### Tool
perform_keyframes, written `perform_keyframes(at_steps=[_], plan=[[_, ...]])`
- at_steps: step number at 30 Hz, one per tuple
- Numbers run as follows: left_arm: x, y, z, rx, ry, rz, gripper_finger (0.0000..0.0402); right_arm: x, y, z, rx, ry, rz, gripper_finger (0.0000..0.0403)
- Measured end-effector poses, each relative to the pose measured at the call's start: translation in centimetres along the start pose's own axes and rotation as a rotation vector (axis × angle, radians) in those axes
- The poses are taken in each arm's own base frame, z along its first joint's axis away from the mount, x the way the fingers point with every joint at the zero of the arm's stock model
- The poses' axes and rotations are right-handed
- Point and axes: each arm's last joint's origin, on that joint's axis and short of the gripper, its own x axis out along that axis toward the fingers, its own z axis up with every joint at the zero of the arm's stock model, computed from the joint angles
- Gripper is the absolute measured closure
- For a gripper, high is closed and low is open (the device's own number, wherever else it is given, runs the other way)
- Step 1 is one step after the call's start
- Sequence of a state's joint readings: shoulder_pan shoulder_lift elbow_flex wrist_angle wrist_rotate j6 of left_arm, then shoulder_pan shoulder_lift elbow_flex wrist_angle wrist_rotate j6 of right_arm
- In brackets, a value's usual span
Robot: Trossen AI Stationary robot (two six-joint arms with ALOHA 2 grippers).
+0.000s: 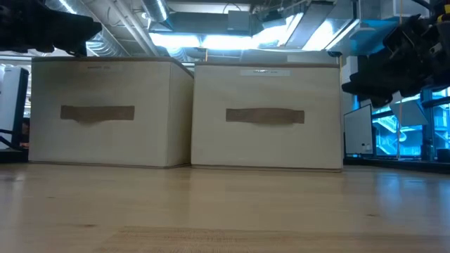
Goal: Sort clothes
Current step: Return to Home Position
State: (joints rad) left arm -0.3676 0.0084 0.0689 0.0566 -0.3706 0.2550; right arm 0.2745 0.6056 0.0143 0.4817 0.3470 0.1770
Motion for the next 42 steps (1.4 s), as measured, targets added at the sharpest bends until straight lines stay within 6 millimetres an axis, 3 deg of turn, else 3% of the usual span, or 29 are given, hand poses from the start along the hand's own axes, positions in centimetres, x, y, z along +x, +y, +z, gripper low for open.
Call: perform_keyframes(at_steps=[13, 22, 42], plan=[[0.0, -0.1, -0.4, 0.038, 0.050, -0.015, 0.0313, 0.0, 0.0, -0.2, -0.008, 0.021, -0.003, 0.0240], [-0.1, -0.2, -0.7, 0.171, 0.076, -0.027, 0.0313, 0.0, 0.0, -0.3, -0.011, 0.030, -0.005, 0.0240], [-0.1, -0.3, -1.1, 0.199, 0.119, -0.043, 0.0313, 0.0, -0.1, -0.6, -0.022, 0.060, -0.010, 0.0240]])
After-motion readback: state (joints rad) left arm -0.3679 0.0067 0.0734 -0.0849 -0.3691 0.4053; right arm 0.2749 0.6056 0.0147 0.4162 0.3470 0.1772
